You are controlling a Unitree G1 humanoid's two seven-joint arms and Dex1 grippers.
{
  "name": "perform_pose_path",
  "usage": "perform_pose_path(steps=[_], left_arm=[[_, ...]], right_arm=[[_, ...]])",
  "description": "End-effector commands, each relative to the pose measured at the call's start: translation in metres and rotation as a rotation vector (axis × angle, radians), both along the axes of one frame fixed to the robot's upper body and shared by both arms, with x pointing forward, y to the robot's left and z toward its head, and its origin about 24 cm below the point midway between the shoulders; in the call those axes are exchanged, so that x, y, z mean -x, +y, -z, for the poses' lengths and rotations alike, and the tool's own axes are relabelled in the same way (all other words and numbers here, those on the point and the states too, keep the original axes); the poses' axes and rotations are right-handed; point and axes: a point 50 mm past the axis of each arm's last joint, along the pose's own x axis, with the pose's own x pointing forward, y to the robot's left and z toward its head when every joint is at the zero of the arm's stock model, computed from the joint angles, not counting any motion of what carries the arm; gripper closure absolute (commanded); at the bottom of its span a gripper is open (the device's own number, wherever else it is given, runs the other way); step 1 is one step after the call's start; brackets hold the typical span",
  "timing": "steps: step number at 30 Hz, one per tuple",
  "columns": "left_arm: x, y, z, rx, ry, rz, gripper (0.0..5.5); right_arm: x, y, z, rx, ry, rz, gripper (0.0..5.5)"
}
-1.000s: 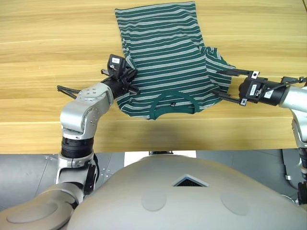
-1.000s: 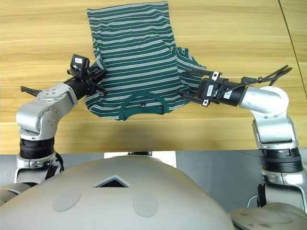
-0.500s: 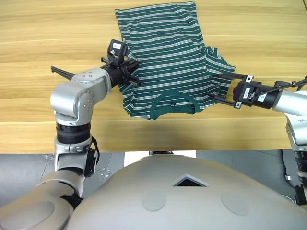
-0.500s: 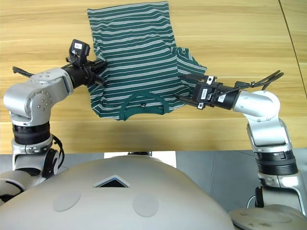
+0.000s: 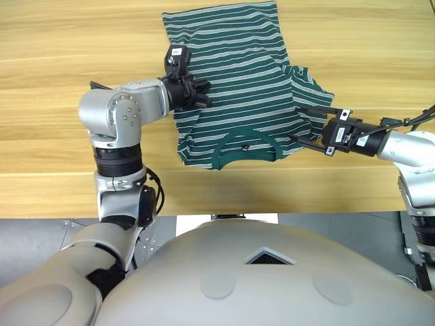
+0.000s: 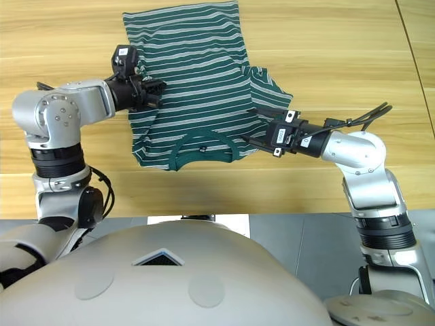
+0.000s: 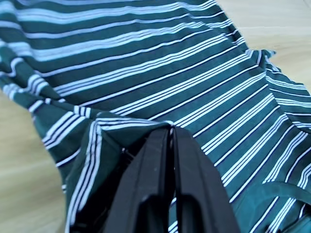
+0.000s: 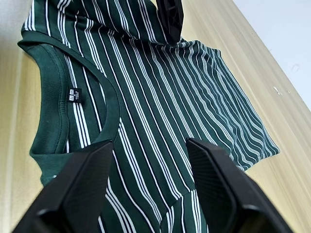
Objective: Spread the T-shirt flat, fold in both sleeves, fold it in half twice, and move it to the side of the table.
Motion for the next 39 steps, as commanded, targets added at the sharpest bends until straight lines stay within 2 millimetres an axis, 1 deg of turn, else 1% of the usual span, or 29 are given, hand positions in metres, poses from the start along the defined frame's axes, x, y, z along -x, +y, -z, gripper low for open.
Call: perform_pose_path(steps=[1,2,3,7,10,12,13,14,16,17,18,20,22,23,24,26,29,32,35,39], left_arm=[[-0.007,-0.01,-0.007,0.042,0.008,-0.058,5.44],[-0.007,-0.014,-0.008,0.053,0.006,-0.068,5.44],[-0.007,-0.018,-0.009,0.068,0.006,-0.075,5.21],[-0.005,-0.032,-0.019,0.148,0.005,-0.124,4.59],[-0.002,-0.045,-0.034,0.211,-0.028,-0.122,4.06],[0.003,-0.043,-0.049,0.256,-0.089,-0.097,3.68],[0.005,-0.031,-0.059,0.27,-0.154,-0.088,3.57],[0.007,-0.019,-0.067,0.265,-0.214,-0.083,3.35],[0.012,0.018,-0.07,0.181,-0.311,-0.121,3.35],[0.014,0.042,-0.063,0.119,-0.312,-0.173,3.35],[0.018,0.067,-0.053,0.019,-0.328,-0.24,3.35],[0.03,0.099,-0.03,-0.145,-0.315,-0.3,3.35],[0.048,0.113,-0.01,-0.294,-0.304,-0.267,3.35],[0.058,0.115,-0.002,-0.341,-0.298,-0.239,3.35],[0.068,0.115,0.004,-0.373,-0.293,-0.205,3.35],[0.083,0.108,0.014,-0.39,-0.273,-0.117,3.35],[0.092,0.094,0.024,-0.355,-0.244,-0.041,3.35],[0.093,0.082,0.035,-0.322,-0.223,-0.029,3.35],[0.086,0.071,0.043,-0.307,-0.231,-0.029,3.35],[0.077,0.056,0.05,-0.291,-0.242,-0.005,3.35]], right_arm=[[-0.001,0.0,0.002,0.014,-0.003,0.01,2.68],[0.0,0.0,0.002,0.015,-0.003,0.011,2.68],[0.0,0.0,0.003,0.016,-0.003,0.011,2.68],[0.0,-0.001,0.004,0.022,-0.003,0.015,2.68],[-0.001,0.0,0.005,0.024,-0.007,0.014,2.68],[-0.001,0.001,0.004,0.023,-0.01,0.01,2.68],[-0.002,0.0,0.003,0.024,-0.012,0.009,2.68],[-0.002,0.0,0.003,0.024,-0.015,0.009,2.68],[-0.003,-0.001,0.002,0.023,-0.02,0.016,2.68],[-0.003,-0.002,0.002,0.021,-0.023,0.019,2.68],[-0.003,-0.002,0.002,0.019,-0.026,0.023,2.68],[-0.004,-0.002,0.001,0.018,-0.03,0.024,2.68],[-0.007,-0.003,-0.001,0.021,-0.036,0.019,2.68],[-0.009,-0.003,-0.002,0.022,-0.039,0.014,2.68],[-0.011,-0.004,-0.003,0.024,-0.042,0.01,2.68],[-0.013,-0.006,-0.005,0.027,-0.048,0.01,2.68],[-0.016,-0.007,-0.008,0.026,-0.063,0.014,2.68],[-0.02,-0.008,-0.011,0.02,-0.083,0.017,2.68],[-0.021,-0.011,-0.019,0.01,-0.105,0.022,2.68],[-0.019,-0.011,-0.021,0.009,-0.112,0.025,2.68]])
